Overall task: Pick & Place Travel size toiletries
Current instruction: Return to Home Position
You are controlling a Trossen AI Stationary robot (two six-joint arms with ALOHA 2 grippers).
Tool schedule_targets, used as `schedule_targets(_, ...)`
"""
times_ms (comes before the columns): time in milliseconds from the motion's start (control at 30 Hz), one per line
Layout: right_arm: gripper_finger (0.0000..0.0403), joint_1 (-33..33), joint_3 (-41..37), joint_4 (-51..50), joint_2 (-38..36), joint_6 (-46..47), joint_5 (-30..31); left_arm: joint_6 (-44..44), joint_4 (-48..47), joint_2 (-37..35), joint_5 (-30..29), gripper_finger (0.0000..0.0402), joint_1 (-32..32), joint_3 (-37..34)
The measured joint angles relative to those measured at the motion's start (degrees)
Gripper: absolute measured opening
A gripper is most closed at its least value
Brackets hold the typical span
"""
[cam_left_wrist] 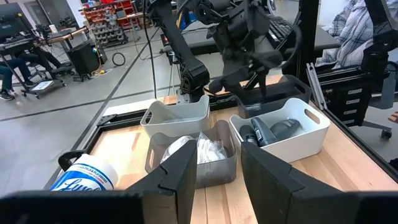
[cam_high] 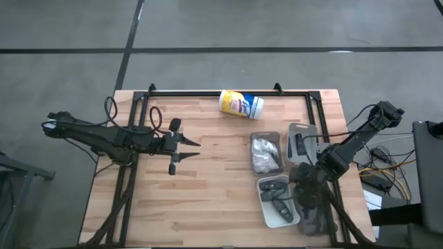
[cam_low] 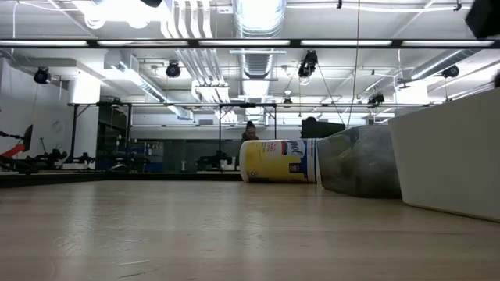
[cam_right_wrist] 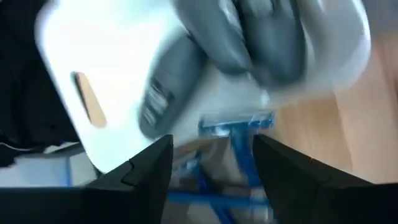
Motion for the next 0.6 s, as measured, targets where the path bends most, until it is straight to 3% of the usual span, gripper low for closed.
schedule_targets(233,0.021,0.0,0.0,9.8,0.0,-18.4,5.8,0.0,0.0,0.0,0.0,0.0131,0.0,0.0)
schedule_targets(400,0.0197,-0.8,0.1,11.3,-1.9,-20.5,7.8,0.1,0.2,0.0,0.0,0.0131,0.0,0.0)
schedule_targets(600,0.0181,-0.7,0.1,6.5,-6.1,-19.3,7.6,0.1,0.5,0.0,0.0,0.0131,0.0,0.0)
